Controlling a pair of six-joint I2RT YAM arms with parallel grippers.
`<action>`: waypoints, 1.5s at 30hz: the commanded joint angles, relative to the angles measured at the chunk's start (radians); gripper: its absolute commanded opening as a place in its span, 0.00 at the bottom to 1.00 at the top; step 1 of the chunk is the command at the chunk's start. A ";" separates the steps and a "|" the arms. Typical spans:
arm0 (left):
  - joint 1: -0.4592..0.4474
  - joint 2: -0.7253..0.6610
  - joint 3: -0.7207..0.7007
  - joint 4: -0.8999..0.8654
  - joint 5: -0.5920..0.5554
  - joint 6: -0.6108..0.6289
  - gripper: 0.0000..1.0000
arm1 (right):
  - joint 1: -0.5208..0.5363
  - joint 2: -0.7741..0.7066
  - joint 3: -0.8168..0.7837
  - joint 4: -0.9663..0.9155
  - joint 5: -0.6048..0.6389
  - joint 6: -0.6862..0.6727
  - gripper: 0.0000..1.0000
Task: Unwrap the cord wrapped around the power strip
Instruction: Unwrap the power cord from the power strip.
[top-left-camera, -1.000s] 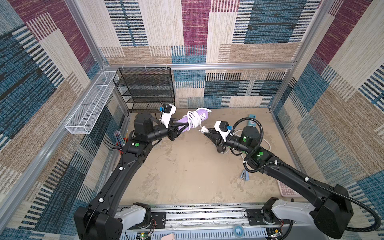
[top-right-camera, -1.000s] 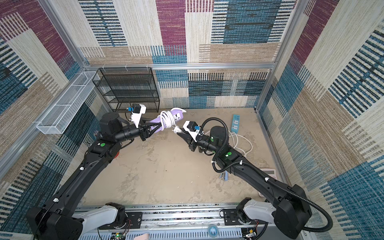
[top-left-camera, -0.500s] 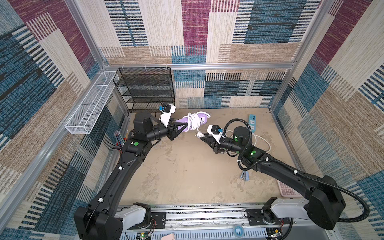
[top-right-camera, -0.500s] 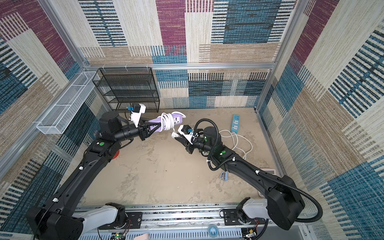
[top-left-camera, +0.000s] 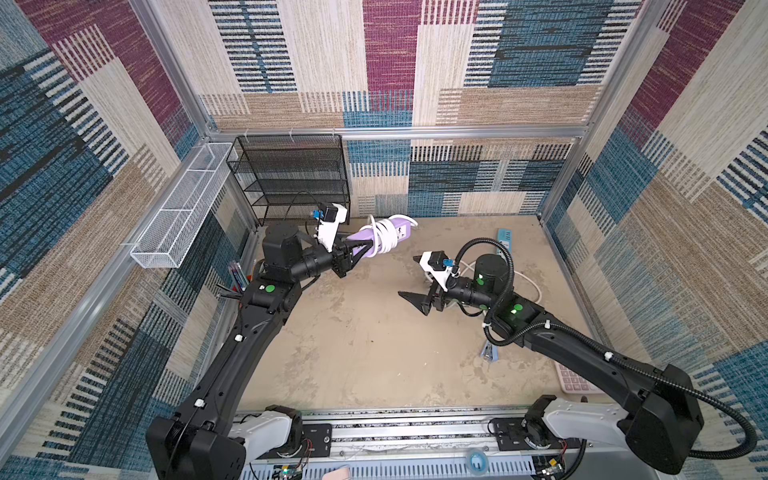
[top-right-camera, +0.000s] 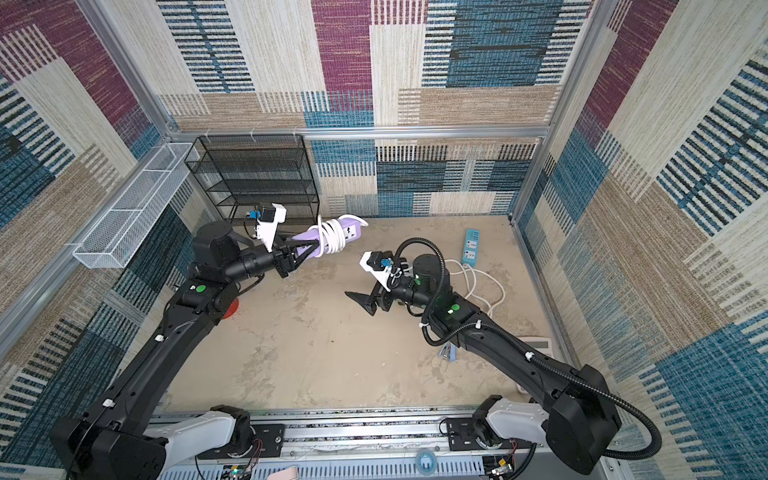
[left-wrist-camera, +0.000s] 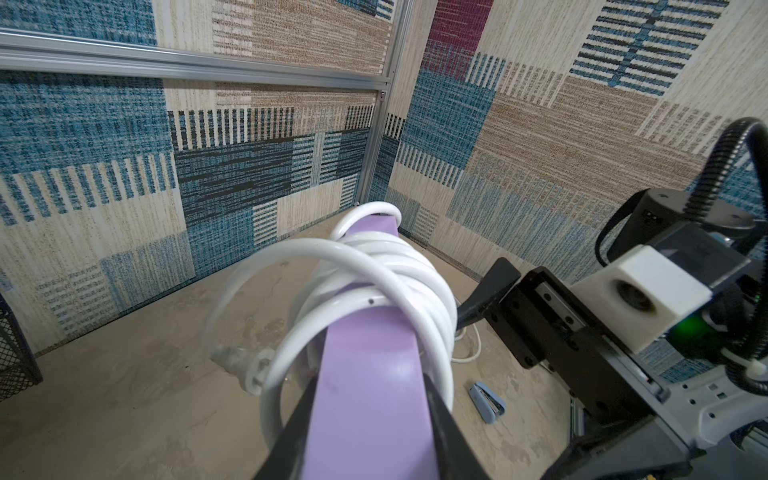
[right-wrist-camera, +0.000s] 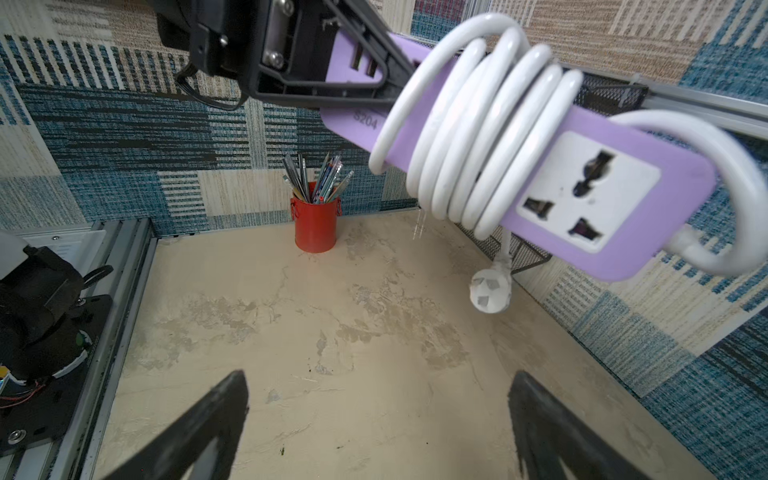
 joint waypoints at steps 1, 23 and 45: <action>0.002 -0.009 0.023 0.062 0.021 -0.009 0.00 | -0.056 -0.031 0.010 0.009 -0.045 0.046 0.98; 0.003 -0.031 0.036 0.189 0.288 -0.124 0.00 | -0.251 0.094 -0.030 0.411 -0.351 0.323 0.98; 0.002 0.002 0.002 0.399 0.442 -0.273 0.00 | -0.192 0.362 0.176 0.570 -0.506 0.444 0.86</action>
